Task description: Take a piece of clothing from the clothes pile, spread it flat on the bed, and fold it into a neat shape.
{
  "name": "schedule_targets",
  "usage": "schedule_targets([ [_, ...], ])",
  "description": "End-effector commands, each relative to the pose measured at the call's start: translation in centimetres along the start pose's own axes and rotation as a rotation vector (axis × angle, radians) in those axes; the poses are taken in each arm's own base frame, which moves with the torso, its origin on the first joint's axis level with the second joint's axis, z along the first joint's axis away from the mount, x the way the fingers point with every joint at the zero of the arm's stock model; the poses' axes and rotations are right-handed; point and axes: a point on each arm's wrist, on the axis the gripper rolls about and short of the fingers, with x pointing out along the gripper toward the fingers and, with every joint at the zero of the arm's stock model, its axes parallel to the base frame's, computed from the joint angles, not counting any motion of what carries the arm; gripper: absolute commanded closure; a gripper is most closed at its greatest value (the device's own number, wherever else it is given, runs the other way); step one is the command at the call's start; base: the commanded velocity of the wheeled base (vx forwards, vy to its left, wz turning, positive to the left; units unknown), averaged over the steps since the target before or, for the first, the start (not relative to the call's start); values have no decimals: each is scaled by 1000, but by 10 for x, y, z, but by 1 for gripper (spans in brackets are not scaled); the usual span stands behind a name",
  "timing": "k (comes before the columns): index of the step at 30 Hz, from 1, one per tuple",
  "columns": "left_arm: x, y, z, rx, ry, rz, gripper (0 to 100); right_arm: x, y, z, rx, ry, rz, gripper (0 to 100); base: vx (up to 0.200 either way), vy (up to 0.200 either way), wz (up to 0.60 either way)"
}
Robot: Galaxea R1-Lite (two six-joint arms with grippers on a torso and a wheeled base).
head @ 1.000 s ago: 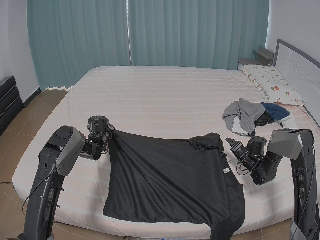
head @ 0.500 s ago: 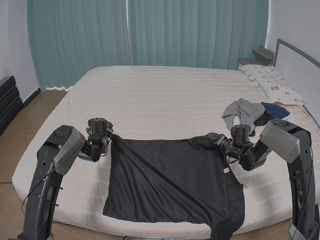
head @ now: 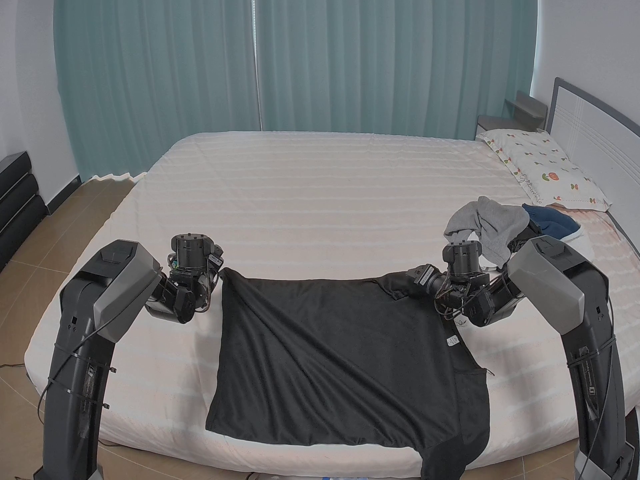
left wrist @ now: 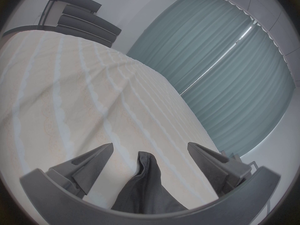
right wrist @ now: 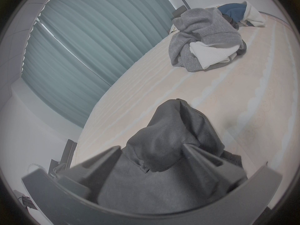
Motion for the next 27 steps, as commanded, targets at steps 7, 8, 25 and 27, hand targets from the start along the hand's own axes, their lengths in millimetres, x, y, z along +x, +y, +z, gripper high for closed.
schedule_targets([
  [7, -2, -2, 2, -1, 0, -2, 0, 20, 10, 23, 12, -109, 3, 100, 0, 0, 0],
  [8, -1, -2, 1, -1, 0, -2, 0, 19, 16, 30, 11, -136, 26, 100, 0, 0, 0],
  [25, 0, 1, -2, 2, 4, 5, 0, 59, 26, 13, -72, -217, 113, 0, 0, 0, 0],
  [27, 0, 2, -4, 4, 7, 7, 0, 60, 19, 15, -91, -205, 83, 0, 0, 0, 0],
])
